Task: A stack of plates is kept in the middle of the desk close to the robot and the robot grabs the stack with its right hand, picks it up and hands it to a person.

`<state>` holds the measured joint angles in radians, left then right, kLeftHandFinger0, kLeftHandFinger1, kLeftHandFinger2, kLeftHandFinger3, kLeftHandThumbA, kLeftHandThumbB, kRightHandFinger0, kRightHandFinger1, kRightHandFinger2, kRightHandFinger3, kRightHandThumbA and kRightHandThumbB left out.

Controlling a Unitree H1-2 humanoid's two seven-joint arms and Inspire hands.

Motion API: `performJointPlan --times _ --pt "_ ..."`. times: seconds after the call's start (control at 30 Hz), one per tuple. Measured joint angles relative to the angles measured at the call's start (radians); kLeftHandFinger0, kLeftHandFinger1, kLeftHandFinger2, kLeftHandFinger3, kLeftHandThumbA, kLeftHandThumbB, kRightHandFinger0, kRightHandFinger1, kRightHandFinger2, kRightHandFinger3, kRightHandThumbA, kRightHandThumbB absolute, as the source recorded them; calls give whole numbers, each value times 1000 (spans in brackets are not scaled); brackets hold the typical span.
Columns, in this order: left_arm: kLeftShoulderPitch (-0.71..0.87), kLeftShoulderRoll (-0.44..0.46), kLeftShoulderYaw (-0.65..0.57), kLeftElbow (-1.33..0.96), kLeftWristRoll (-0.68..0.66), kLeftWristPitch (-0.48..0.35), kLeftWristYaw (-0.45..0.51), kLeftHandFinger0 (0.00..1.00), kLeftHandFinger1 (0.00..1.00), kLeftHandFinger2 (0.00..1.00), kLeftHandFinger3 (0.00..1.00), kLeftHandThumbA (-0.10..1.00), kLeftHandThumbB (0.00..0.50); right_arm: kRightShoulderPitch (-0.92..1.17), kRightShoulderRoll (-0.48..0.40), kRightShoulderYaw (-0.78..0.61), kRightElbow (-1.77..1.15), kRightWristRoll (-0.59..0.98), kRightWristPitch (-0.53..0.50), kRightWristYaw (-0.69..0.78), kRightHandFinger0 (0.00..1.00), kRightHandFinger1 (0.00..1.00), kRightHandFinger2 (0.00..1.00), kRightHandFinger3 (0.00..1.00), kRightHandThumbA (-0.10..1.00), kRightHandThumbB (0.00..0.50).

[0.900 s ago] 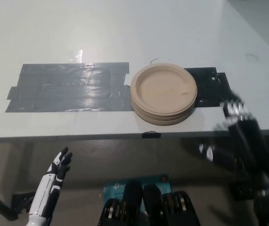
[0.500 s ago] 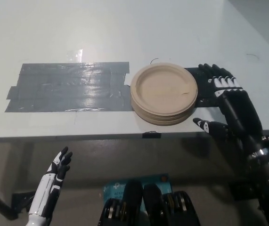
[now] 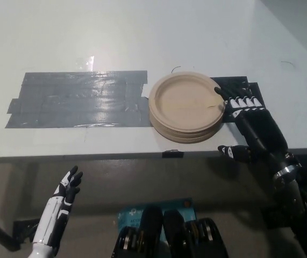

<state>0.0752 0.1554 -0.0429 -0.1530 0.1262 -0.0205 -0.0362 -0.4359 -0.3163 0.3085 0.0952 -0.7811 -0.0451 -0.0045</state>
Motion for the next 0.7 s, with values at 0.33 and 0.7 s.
performJointPlan --times 0.33,0.7 --pt "-10 0 0 0 -1 0 0 1000 1000 1000 1000 1000 70 -22 -5 11 8 -6 -1 0 1000 1000 1000 1000 995 368" --pt "-15 0 0 0 -1 2 -1 1000 1000 1000 1000 1000 67 -42 -2 23 18 -7 -2 -2 1000 1000 1000 1000 959 370"
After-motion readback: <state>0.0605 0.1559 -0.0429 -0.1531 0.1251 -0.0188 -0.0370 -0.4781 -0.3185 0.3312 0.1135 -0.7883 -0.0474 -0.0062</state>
